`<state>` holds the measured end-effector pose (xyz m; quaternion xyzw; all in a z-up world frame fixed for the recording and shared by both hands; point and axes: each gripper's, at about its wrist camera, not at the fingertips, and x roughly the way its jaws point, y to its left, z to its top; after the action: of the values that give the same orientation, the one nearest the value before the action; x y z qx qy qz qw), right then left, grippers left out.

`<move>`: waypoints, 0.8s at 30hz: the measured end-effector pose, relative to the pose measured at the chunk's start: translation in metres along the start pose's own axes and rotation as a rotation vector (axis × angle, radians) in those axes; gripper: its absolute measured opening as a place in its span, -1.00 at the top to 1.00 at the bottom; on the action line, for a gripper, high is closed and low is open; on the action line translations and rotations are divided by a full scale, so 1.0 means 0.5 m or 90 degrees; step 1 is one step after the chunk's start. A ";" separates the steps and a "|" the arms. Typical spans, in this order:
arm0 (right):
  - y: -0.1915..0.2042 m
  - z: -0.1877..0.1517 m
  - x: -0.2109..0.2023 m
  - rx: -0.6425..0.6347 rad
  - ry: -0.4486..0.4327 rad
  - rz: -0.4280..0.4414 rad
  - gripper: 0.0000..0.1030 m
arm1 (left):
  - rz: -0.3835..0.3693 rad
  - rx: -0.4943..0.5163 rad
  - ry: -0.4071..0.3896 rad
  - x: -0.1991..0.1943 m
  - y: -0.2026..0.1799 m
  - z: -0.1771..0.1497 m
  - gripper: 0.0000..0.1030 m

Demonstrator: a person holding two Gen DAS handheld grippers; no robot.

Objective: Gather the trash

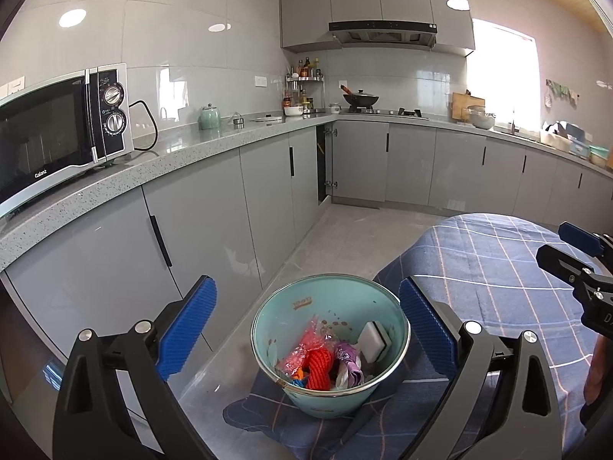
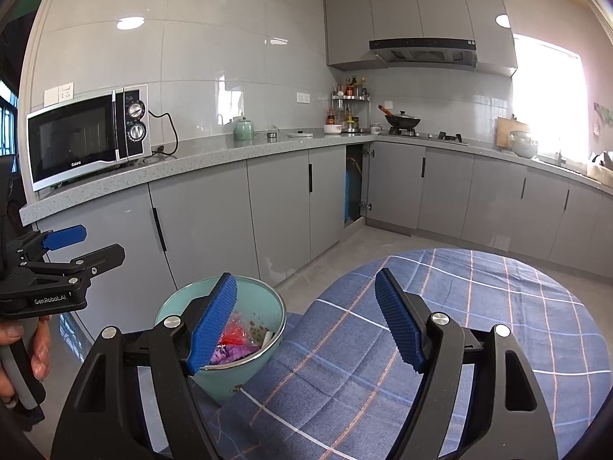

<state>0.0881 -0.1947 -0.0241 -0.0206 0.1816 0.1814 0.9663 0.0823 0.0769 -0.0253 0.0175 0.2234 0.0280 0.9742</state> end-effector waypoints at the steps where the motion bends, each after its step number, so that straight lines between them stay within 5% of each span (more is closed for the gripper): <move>1: 0.000 0.000 -0.001 0.000 0.000 0.000 -0.44 | 0.001 0.000 0.000 0.000 0.000 0.000 -0.84; 24: 0.005 0.000 0.003 0.001 0.001 0.002 -0.44 | 0.000 0.002 0.002 0.006 0.004 0.001 -0.85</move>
<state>0.0883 -0.1919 -0.0244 -0.0195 0.1829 0.1826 0.9658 0.0853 0.0791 -0.0261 0.0189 0.2248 0.0277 0.9738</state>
